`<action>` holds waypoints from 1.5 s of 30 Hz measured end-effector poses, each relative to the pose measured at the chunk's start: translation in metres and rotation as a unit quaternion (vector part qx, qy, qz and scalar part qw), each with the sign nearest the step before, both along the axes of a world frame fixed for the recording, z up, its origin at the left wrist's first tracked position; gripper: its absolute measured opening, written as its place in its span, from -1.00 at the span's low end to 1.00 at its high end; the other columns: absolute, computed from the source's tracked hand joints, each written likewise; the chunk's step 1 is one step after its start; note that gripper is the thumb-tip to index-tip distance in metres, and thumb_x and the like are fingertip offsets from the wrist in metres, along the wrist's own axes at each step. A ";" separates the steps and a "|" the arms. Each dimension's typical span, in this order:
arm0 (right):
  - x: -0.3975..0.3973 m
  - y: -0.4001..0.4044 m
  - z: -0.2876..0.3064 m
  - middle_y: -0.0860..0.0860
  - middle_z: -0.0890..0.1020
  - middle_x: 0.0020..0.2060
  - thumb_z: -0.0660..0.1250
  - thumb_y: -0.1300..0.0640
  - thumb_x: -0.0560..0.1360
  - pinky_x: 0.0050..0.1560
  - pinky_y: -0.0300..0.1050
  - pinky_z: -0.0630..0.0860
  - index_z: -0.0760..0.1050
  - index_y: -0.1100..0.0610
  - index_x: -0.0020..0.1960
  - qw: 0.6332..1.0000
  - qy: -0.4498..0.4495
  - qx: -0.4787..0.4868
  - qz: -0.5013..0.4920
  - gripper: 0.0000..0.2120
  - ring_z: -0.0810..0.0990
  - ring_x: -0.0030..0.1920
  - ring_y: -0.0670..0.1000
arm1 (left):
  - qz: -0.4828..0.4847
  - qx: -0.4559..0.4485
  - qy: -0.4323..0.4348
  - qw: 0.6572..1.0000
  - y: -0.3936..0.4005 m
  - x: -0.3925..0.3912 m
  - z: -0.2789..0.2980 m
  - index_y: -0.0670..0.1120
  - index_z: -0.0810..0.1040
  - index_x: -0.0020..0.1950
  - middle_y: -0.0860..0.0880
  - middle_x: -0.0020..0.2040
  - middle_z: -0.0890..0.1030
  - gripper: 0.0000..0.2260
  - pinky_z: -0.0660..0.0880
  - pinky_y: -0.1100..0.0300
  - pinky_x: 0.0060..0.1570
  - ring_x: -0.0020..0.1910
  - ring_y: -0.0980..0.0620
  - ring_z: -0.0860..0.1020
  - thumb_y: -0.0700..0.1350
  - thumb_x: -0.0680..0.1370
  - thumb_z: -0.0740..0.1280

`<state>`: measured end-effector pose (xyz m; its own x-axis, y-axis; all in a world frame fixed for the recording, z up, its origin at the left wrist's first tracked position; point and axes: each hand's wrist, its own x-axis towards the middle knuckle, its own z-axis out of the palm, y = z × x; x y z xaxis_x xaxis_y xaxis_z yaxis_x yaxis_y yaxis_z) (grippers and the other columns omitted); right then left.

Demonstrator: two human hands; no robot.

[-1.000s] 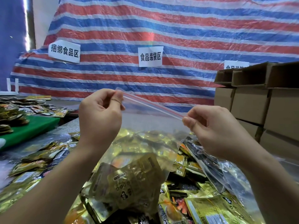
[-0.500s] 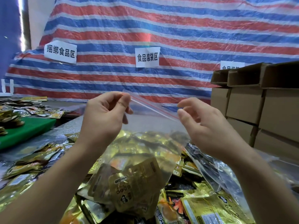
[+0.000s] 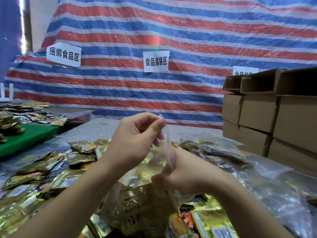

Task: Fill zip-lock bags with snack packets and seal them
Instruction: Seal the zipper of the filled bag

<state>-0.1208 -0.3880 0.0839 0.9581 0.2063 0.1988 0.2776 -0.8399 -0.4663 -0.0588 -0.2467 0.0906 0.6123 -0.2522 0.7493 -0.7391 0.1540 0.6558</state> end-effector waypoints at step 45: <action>0.022 -0.042 -0.001 0.04 0.62 -0.39 0.23 0.16 0.65 -0.27 -0.16 0.56 0.53 0.22 -0.21 0.910 -0.033 0.403 -0.091 -0.71 0.59 -0.38 -0.03 | 0.311 0.586 -0.018 0.748 0.020 0.061 -0.050 -0.04 0.47 -0.06 0.06 -0.22 0.49 -0.66 0.44 0.14 -0.28 -0.21 0.07 0.49 0.23 0.60 0.18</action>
<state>-0.0984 -0.4300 0.0831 0.9422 -0.1925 0.2743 0.2183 -0.2684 -0.9383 0.0024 -0.2267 0.0402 0.8691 -0.4237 0.2553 -0.4492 -0.8921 0.0485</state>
